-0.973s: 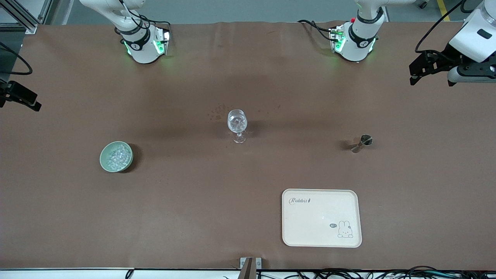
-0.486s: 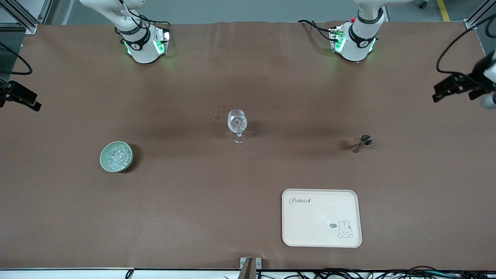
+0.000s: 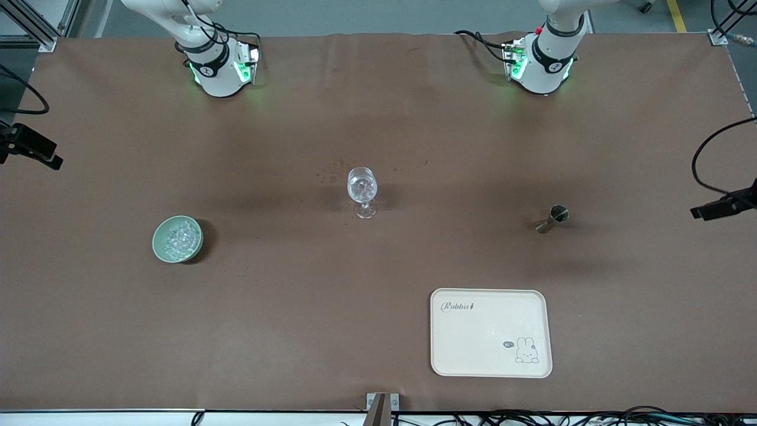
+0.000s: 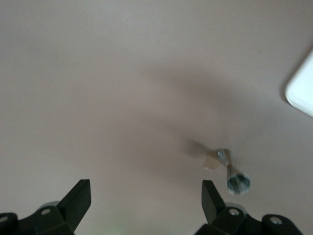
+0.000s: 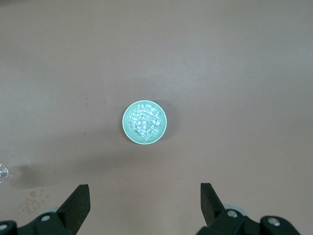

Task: Pour wine and add ice with both arms
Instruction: 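Move the left gripper toward the metal jigger while the right gripper reaches the bowl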

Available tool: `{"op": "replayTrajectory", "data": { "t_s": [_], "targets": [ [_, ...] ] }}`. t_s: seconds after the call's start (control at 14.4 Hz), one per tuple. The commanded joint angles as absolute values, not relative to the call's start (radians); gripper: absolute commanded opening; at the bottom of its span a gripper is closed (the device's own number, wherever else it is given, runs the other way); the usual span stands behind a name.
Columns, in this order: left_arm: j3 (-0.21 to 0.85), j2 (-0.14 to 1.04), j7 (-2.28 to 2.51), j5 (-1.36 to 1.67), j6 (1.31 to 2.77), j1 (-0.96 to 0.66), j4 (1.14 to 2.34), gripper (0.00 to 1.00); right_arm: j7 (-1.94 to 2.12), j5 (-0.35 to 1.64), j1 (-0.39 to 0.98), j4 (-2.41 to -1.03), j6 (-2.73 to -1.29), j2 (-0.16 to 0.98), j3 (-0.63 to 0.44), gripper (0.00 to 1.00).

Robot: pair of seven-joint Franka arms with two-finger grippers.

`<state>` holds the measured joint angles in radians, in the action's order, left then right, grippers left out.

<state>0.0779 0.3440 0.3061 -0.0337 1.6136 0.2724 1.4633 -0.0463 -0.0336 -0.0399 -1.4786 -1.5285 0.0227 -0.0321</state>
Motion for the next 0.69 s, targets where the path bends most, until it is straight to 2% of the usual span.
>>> {"op": "replayTrajectory", "data": {
  "t_s": [0.0, 0.28, 0.63],
  "targets": [
    [0.084, 0.425, 0.564, -0.012, 1.594, 0.272, 1.425, 1.0, -0.032, -0.022, -0.048, -1.506, -1.523, 0.015, -0.021, 1.0],
    [0.084, 0.564, 0.612, 0.151, 1.594, 0.294, 1.425, 1.0, -0.023, 0.018, -0.041, -1.544, -1.586, 0.124, -0.015, 1.0],
    [0.084, 0.724, 0.62, 0.399, 1.591, 0.35, 1.427, 1.0, 0.015, 0.023, -0.04, -1.84, -1.952, 0.153, -0.014, 1.0]
  ]
}}
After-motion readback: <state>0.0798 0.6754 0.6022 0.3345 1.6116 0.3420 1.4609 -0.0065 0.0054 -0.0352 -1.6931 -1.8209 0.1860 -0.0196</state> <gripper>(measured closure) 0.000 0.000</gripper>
